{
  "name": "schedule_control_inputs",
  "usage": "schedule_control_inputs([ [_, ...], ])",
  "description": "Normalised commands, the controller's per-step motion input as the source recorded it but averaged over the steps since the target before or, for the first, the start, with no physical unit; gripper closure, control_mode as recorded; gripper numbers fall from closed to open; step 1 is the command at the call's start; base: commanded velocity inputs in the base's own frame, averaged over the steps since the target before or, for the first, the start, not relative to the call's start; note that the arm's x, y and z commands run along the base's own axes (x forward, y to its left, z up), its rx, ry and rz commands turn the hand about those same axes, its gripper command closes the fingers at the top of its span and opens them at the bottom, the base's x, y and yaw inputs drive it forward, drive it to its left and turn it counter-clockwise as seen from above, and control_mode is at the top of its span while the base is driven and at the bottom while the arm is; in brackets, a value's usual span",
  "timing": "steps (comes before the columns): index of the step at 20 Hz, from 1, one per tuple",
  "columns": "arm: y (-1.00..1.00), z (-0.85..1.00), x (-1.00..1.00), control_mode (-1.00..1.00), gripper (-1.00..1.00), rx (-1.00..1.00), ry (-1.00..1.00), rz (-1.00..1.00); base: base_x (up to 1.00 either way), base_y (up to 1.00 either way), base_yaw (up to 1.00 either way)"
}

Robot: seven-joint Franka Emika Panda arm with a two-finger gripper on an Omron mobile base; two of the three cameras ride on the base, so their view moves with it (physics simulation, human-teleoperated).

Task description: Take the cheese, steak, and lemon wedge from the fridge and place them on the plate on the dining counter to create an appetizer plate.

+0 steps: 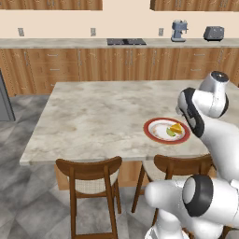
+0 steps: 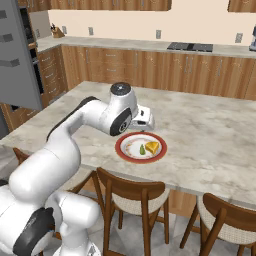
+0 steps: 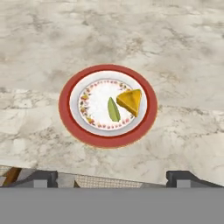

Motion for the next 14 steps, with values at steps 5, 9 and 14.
schedule_control_inputs([
  [5, 0.59, 0.65, -1.00, -1.00, -1.00, 0.00, -0.01, -0.08, 0.00, 0.00, 0.00],
  [9, 0.52, 0.41, -1.00, -1.00, -1.00, 0.00, 0.00, -0.08, 0.00, 0.00, 0.00],
  [14, 0.72, 0.01, -0.81, -1.00, -1.00, 0.00, 0.00, -0.02, 0.00, 0.00, 0.00],
])
